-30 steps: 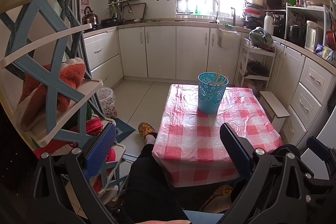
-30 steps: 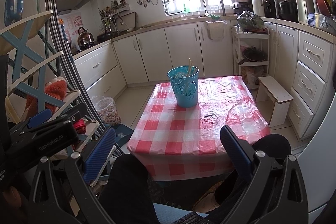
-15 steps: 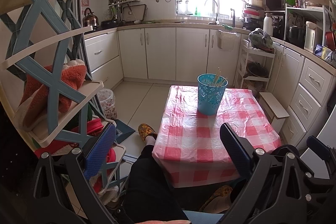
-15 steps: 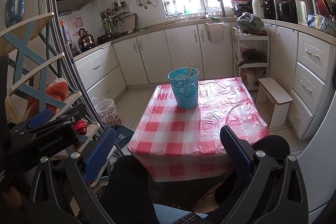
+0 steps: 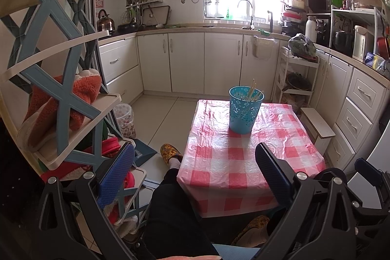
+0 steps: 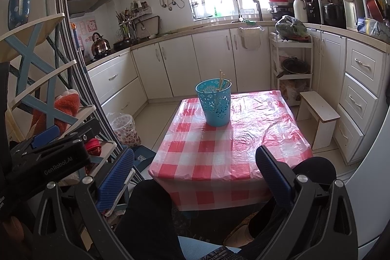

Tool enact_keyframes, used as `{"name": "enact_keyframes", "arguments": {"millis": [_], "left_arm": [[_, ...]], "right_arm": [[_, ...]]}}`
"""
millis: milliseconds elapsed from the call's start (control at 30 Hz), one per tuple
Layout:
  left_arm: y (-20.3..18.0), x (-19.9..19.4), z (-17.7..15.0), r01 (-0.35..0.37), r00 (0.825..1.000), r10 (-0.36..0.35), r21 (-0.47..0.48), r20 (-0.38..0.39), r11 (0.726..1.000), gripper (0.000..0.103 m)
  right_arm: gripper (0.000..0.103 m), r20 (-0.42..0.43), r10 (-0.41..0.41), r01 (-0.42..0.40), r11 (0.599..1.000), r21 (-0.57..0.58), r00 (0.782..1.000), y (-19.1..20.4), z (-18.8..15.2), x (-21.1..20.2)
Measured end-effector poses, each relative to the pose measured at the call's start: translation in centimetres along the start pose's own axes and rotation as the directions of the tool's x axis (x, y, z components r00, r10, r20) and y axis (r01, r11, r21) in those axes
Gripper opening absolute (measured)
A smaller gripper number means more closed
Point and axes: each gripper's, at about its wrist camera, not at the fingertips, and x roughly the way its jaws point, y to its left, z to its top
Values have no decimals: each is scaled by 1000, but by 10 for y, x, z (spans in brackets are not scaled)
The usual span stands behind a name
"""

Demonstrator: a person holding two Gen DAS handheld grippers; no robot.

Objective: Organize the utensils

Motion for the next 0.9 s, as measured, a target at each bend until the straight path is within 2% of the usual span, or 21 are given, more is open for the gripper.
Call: {"name": "enact_keyframes", "arguments": {"millis": [900], "left_arm": [[-1, -1, -2, -1, 1000, 1, 0, 1, 1000, 95]], "right_arm": [[96, 1, 0, 0, 1000, 1, 1000, 2, -1, 0]]}}
